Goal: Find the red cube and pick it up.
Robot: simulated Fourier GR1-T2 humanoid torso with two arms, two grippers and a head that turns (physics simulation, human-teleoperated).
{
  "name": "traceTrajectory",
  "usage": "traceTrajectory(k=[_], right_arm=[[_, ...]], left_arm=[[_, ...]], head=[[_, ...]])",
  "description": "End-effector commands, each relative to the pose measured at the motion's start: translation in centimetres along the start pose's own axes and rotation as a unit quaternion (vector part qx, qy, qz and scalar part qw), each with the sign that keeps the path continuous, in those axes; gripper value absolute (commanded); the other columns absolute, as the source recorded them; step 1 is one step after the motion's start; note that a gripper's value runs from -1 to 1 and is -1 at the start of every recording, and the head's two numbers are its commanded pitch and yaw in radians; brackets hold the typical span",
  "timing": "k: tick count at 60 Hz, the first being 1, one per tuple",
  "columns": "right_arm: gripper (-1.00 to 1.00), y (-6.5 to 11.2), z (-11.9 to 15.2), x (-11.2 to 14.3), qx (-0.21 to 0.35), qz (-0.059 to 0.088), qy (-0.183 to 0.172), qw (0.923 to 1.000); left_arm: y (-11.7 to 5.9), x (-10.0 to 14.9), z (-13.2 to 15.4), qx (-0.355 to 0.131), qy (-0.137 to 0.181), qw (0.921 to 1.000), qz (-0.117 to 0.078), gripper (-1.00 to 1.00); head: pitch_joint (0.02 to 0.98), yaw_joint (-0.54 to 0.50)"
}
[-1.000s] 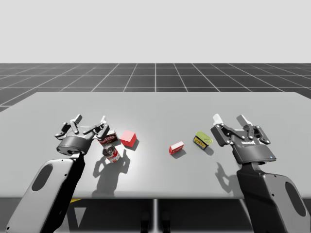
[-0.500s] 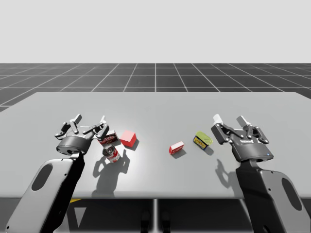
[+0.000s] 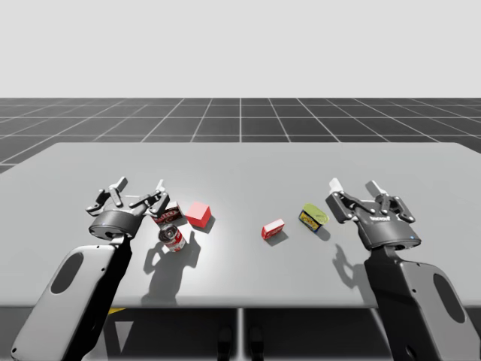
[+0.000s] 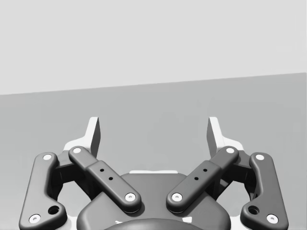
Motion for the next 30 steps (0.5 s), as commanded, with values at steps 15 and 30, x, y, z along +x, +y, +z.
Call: traceTrajectory(k=[15,30], right_arm=[[-1.00,0.3,-0.1,-0.5,0.003,0.005,0.012,0.9999],[-1.00,0.4,-0.1,-0.5,0.001,0.007,0.012,0.9999]], left_arm=[[-0.2,0.1,0.1,-0.003,0.004,1.0000,0.002,-1.00],[-1.8,1.5,1.4,-0.061,0.053,0.9961,0.036,-1.00]], head=[[0.788,0.25],[0.787,0.24]])
